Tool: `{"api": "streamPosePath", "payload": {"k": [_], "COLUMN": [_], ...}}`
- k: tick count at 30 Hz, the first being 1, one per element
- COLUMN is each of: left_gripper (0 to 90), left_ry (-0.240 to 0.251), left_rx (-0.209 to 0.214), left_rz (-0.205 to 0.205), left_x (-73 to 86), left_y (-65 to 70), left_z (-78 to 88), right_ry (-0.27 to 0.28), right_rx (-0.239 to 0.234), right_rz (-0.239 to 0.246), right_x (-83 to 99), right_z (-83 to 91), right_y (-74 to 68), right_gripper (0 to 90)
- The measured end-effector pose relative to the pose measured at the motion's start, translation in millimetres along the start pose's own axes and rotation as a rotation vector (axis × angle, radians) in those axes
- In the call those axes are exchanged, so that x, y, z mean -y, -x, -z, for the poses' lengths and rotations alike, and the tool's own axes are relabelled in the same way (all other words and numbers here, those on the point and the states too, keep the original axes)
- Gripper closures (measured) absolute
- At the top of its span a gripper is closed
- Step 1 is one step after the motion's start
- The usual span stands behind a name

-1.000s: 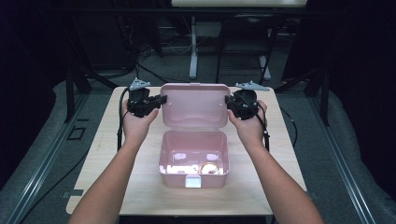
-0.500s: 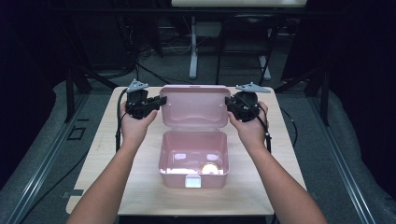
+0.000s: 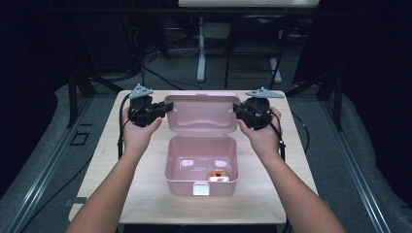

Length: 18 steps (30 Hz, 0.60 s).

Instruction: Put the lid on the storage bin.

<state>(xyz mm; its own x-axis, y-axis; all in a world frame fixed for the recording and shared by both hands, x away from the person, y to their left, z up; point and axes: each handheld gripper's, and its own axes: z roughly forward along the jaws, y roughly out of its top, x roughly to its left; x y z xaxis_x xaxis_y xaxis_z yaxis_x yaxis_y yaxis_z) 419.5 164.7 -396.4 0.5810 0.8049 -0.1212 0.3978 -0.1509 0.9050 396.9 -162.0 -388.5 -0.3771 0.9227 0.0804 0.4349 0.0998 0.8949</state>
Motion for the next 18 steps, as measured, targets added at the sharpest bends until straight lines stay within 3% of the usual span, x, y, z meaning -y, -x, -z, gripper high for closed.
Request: {"api": "streamPosePath", "payload": {"k": [3,10,14,18], "left_gripper": [77.4,75.2,75.9,79.8], "left_ry": [0.014,0.008,-0.006,-0.021], "left_rx": [0.014,0.021,-0.001,-0.045], "left_rz": [0.017,0.01,-0.03,-0.114], "left_x": [0.9,2.1,3.7,3.0], "left_y": [1.0,7.9,12.9,20.1], "left_z": [2.9,13.4,18.1,19.4], "right_ry": [-0.001,-0.002,-0.005,0.0], "right_rx": [-0.013,-0.032,-0.047,-0.043], "right_rz": [0.004,0.022,0.029,0.041], "right_x": [0.8,3.2,6.6,10.1], "right_z": [4.4,13.3,17.7,21.7], "right_y": [-0.3,-2.1,-1.8,-4.8], "right_gripper": [78.8,78.8,78.9,79.1]}}
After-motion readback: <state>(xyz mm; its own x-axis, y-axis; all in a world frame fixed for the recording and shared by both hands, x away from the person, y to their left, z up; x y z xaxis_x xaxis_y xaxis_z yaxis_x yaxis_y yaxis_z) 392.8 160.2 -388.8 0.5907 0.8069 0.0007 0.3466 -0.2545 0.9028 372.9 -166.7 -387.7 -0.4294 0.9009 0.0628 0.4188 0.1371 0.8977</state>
